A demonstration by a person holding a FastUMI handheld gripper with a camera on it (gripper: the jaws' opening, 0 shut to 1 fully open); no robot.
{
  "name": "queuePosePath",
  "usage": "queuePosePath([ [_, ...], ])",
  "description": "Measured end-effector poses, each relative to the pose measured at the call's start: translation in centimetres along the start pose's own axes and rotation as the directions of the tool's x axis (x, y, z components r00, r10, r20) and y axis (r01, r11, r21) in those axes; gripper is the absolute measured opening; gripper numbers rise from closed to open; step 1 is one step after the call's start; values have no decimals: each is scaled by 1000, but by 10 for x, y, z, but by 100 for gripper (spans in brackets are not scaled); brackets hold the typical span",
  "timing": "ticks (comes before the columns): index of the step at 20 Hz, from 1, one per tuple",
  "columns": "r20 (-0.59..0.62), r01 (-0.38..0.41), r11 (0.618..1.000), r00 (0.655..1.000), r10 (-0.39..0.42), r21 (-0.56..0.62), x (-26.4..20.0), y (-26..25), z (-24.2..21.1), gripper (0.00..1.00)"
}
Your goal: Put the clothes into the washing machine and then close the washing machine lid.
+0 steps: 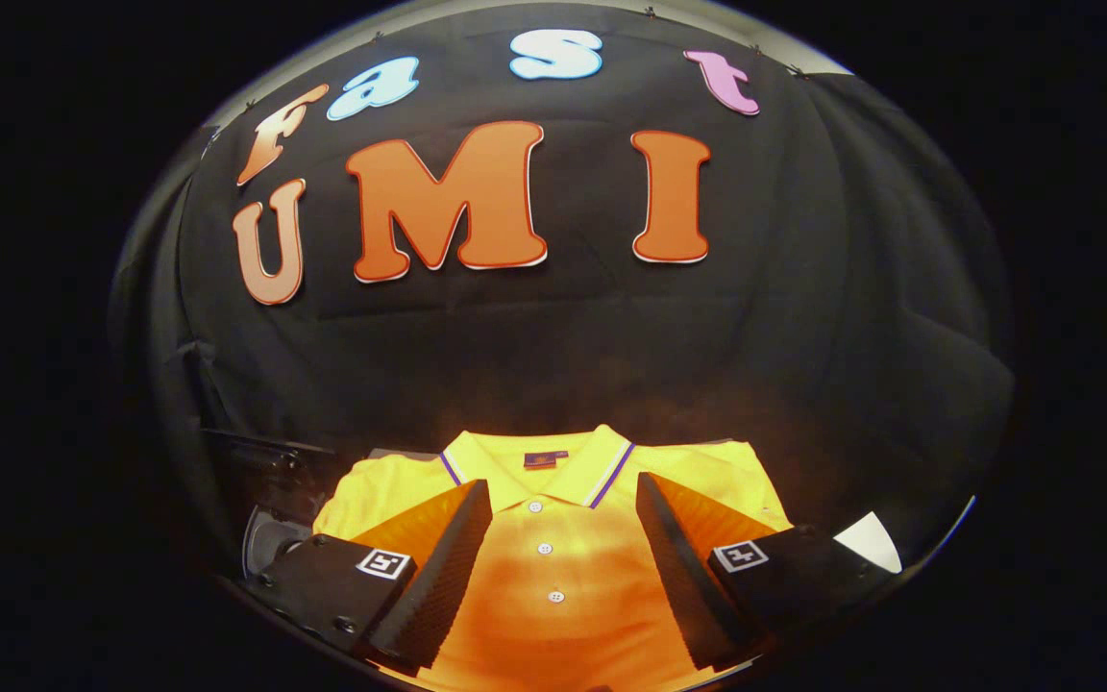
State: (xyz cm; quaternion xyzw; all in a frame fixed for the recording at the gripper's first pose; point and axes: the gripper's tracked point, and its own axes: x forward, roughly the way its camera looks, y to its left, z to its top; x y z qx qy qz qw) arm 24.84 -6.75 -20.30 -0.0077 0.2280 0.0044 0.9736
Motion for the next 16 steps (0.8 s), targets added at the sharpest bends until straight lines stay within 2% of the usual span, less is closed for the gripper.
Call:
queuePosePath([
  [3, -67, 22, 999, 998, -20, 36, 18, -7, -17, 98],
  [7, -154, 9, 996, 988, 4, 84, 32, -6, -40, 99],
  [16, -254, 22, 1000, 967, -27, -21, 39, -2, -60, 99],
])
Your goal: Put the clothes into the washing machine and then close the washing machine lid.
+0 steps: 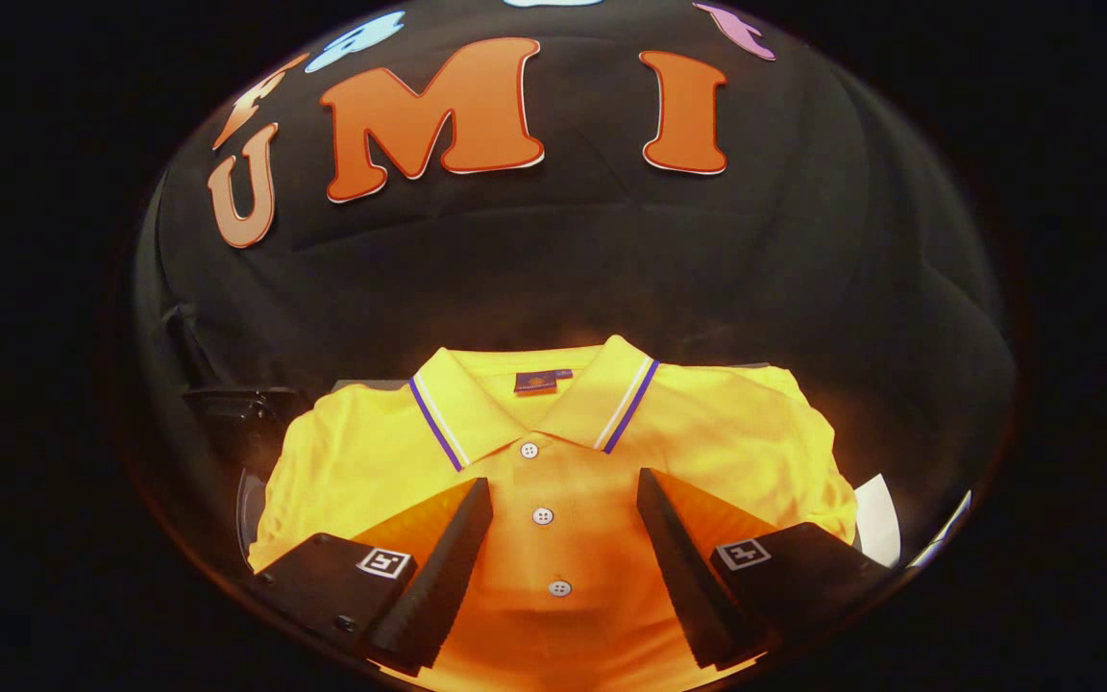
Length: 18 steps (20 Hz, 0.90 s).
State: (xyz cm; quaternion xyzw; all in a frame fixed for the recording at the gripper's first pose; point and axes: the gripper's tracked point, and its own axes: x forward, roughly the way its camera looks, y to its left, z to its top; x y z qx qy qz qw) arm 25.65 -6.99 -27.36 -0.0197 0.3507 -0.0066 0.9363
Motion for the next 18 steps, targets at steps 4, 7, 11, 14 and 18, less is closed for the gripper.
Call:
queuePosePath([
  [4, -15, -15, 999, 1000, 14, -34, -1, 7, 0, 94],
  [7, -30, -55, 996, 998, 53, -73, 0, 14, -4, 70],
  [11, -72, -58, 997, 996, 54, -43, -1, 15, -6, 56],
  [14, -98, -47, 999, 994, 44, -26, 0, 18, -6, 22],
  [18, -187, -43, 997, 982, 31, -60, -5, 18, -8, 10],
])
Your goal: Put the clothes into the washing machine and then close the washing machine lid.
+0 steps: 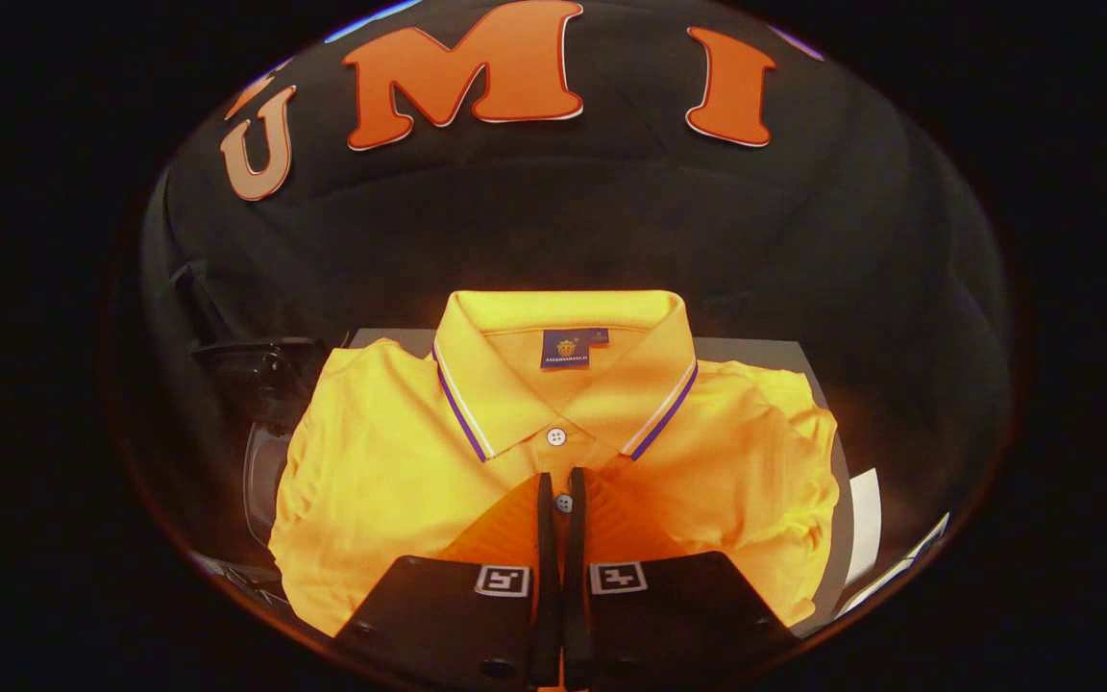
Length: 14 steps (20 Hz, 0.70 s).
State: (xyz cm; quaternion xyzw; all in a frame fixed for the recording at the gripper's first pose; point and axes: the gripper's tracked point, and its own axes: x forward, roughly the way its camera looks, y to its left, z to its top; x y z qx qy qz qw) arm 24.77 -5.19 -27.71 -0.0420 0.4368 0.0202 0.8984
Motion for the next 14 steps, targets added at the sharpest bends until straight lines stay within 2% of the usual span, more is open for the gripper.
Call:
queuePosePath([
  [3, -18, -22, 1000, 1000, 22, -7, -2, 1, -2, 10],
  [7, 65, -104, 990, 993, 98, 97, -2, 5, 4, 9],
  [10, 146, -189, 961, 976, 161, 203, -5, 11, 10, 9],
  [14, 229, -214, 950, 960, 162, 226, -8, 11, 19, 9],
])
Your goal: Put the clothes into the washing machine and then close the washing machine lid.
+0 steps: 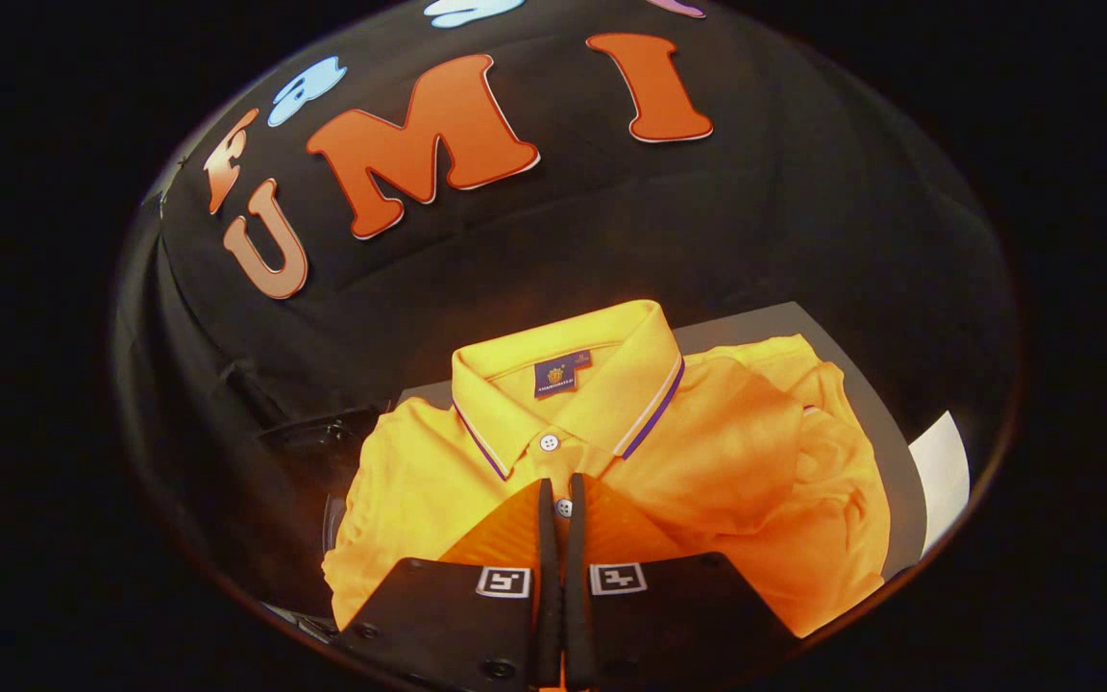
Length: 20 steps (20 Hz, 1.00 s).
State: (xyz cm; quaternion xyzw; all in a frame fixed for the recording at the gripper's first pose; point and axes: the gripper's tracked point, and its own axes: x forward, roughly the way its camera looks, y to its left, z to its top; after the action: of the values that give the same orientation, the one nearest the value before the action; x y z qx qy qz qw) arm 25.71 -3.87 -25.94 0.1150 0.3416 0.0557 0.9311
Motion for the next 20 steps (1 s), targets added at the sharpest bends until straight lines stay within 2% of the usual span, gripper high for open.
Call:
queuePosePath([
  [3, 29, -23, 1000, 999, 23, -4, -18, 8, 8, 9],
  [7, 111, -95, 995, 990, 91, 30, -42, 40, 29, 9],
  [15, 200, -176, 984, 965, 167, 28, -93, 136, 49, 9],
  [20, 206, -226, 974, 955, 215, 31, -108, 205, 45, 9],
])
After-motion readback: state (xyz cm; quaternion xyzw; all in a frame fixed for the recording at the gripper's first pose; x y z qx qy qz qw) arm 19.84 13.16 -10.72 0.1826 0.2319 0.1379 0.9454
